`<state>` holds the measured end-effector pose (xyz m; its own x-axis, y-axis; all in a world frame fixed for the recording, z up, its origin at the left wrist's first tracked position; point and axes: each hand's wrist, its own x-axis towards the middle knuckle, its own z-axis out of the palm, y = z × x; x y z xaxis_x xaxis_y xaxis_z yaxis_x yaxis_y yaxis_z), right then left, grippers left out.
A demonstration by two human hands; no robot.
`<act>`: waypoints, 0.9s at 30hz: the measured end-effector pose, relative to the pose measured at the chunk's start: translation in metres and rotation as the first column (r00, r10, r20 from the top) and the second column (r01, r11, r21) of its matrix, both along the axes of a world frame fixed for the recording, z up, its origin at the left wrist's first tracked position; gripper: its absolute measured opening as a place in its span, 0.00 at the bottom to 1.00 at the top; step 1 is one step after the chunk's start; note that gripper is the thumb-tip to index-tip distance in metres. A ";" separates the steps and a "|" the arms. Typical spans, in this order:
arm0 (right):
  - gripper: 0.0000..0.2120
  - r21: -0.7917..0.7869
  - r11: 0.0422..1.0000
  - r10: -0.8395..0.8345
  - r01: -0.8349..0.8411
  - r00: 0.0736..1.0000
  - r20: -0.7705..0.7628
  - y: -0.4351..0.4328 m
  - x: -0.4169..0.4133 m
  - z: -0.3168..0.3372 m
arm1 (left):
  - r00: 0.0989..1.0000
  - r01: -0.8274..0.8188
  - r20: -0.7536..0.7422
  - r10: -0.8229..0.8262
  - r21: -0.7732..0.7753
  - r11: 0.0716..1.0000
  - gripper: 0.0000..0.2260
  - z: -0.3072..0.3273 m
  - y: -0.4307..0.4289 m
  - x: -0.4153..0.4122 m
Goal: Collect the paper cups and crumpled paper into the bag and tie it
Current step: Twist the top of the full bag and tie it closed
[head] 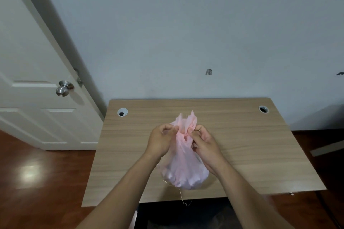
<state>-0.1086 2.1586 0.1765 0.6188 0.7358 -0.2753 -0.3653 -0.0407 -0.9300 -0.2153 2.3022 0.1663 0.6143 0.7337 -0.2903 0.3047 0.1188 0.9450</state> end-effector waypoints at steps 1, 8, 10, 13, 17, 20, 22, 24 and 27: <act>0.13 -0.003 1.000 0.012 -0.012 0.999 0.045 -0.003 0.001 0.000 | 0.999 -0.031 -0.033 0.031 0.001 1.000 0.10 -0.004 0.000 0.002; 0.09 -0.064 0.988 0.148 -0.139 0.974 0.172 -0.018 0.001 -0.013 | 0.967 -0.041 -0.249 0.061 0.083 0.996 0.17 -0.036 0.002 0.008; 0.10 -0.088 0.985 0.165 -0.151 0.968 0.191 -0.021 0.000 -0.017 | 0.961 -0.053 -0.269 0.068 0.063 0.997 0.21 -0.033 0.001 0.007; 0.08 -0.142 0.975 0.199 -0.169 0.952 0.233 -0.026 0.000 -0.019 | 0.942 -0.098 -0.319 0.109 0.052 0.994 0.27 -0.039 0.001 0.006; 0.10 -0.169 0.968 0.224 -0.188 0.946 0.233 -0.027 -0.004 -0.015 | 0.915 -0.185 -0.353 0.197 0.069 0.980 0.20 -0.046 0.008 0.000; 0.09 -0.195 0.966 0.214 -0.173 0.952 0.220 -0.025 -0.005 -0.017 | 0.932 -0.204 -0.259 0.252 0.196 0.959 0.14 -0.039 0.007 -0.005; 0.07 -0.220 0.964 0.195 -0.148 0.958 0.209 -0.023 -0.005 -0.015 | 0.967 -0.175 -0.122 0.223 0.316 0.932 0.10 -0.027 -0.001 -0.007; 0.07 -0.217 0.964 0.192 -0.150 0.964 0.185 -0.019 -0.003 -0.014 | 0.995 -0.093 -0.006 0.102 0.369 0.925 0.09 -0.018 -0.009 -0.009; 0.08 -0.243 0.959 0.193 -0.147 0.965 0.179 -0.013 0.001 -0.009 | 0.995 0.026 0.086 -0.050 0.264 0.964 0.08 -0.011 -0.007 -0.008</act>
<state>-0.1072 2.1459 0.1675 0.5489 0.7680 -0.3300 -0.1428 -0.3028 -0.9423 -0.2233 2.2952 0.1553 0.6579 0.7524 -0.0327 0.2155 -0.1464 0.9655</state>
